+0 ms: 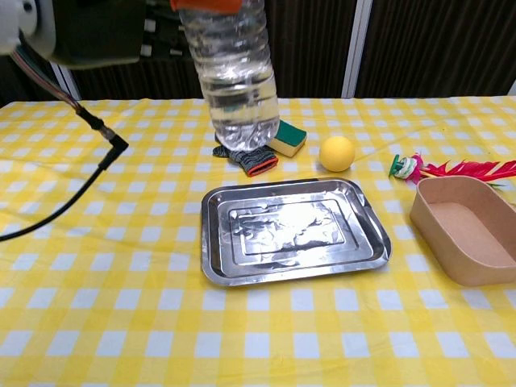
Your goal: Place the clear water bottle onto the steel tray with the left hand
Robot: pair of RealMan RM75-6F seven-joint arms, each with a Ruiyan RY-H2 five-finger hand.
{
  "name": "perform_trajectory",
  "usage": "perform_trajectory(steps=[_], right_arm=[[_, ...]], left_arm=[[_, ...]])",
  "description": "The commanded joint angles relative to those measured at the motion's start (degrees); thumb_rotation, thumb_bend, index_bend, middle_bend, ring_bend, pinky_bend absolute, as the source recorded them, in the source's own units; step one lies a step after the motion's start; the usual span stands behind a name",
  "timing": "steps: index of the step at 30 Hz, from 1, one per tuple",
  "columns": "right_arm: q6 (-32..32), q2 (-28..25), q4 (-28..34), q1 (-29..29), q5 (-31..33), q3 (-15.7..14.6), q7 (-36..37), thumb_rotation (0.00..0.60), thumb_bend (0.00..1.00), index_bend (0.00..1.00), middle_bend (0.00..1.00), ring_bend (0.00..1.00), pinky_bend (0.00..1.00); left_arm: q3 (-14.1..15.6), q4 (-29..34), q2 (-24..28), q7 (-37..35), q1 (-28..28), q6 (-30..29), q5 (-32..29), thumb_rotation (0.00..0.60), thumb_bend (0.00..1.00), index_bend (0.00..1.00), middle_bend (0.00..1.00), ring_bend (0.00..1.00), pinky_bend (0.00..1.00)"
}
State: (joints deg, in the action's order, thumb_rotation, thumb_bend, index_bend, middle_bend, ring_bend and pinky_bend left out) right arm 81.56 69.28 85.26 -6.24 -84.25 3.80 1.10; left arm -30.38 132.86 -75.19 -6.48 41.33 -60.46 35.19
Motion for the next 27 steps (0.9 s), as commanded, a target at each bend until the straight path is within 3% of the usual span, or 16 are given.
perform_trajectory(steps=[1, 7, 17, 21, 27], right_arm=[[0.0, -0.1, 0.2, 0.0, -0.2, -0.1, -0.1, 0.6, 0.05, 0.08, 0.0, 0.0, 0.0], [0.4, -0.2, 0.6, 0.2, -0.3, -0.2, -0.1, 0.6, 0.05, 0.08, 0.0, 0.0, 0.0], [-0.3, -0.1, 0.1, 0.0, 0.3, 0.0, -0.2, 0.6, 0.05, 0.08, 0.0, 0.0, 0.0], [-0.6, 0.1, 0.0, -0.1, 0.4, -0.1, -0.7, 0.6, 0.05, 0.08, 0.0, 0.0, 0.0], [-0.4, 0.1, 0.3, -0.1, 0.1, -0.2, -0.7, 0.6, 0.05, 0.08, 0.0, 0.0, 0.0]], left_arm=[[-2.2, 2.1, 2.4, 3.2, 2.4, -3.6, -3.5, 0.6, 0.49, 0.52, 0.54, 0.02, 0.0], [0.1, 1.9, 3.5, 2.2, 1.7, -4.6, -7.2, 0.6, 0.49, 0.53, 0.54, 0.02, 0.0], [8.0, -6.7, 0.1, 0.3, -0.2, -0.3, -1.8, 0.6, 0.5, 0.53, 0.54, 0.02, 0.0], [11.0, -8.5, -2.8, 1.3, -1.9, -3.8, 4.6, 0.6, 0.5, 0.53, 0.54, 0.02, 0.0], [11.7, -9.7, -7.8, 4.8, -1.9, -10.1, 8.6, 0.6, 0.51, 0.53, 0.54, 0.02, 0.0]])
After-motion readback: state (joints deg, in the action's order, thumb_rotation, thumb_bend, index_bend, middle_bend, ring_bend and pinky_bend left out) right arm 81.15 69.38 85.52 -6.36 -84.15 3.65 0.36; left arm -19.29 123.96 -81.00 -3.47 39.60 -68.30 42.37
